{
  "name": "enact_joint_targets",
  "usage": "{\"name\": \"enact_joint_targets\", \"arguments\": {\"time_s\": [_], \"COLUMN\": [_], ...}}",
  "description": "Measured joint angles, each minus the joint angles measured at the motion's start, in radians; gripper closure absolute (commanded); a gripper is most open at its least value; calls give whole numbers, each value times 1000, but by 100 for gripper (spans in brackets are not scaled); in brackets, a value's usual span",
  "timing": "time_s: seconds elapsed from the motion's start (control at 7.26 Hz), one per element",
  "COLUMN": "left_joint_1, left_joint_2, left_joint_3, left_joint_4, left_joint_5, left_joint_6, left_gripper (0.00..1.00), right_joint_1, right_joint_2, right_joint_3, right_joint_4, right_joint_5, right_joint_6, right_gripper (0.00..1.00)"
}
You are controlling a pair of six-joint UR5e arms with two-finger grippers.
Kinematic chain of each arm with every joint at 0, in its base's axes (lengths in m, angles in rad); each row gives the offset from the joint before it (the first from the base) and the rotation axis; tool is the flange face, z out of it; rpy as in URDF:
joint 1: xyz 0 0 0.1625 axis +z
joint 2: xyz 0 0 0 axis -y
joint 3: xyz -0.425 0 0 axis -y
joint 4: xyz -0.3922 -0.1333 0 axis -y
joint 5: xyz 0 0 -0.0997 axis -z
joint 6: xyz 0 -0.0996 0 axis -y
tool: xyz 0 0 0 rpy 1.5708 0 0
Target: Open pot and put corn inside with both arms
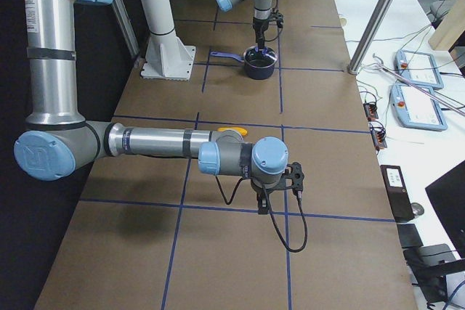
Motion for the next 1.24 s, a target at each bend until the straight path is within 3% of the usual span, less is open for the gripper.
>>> {"name": "enact_joint_targets", "arguments": {"time_s": [0.28,0.41,0.69,0.83,0.96,1.24], "left_joint_1": [0,0,1,1,0,-5], "left_joint_2": [0,1,2,1,-2,-4], "left_joint_3": [28,34,37,37,32,-21], "left_joint_4": [-39,-47,-51,-47,-39,14], "left_joint_5": [1,3,3,4,4,4], "left_joint_6": [0,0,-1,-2,-3,-3], "left_gripper": [0,13,67,84,91,91], "right_joint_1": [0,0,0,0,0,0], "right_joint_2": [1,1,1,2,2,2], "right_joint_3": [0,0,0,0,0,3], "right_joint_4": [0,0,0,0,0,0], "right_joint_5": [0,0,0,0,0,0], "right_joint_6": [0,0,0,0,0,1], "right_gripper": [0,0,0,0,0,0]}}
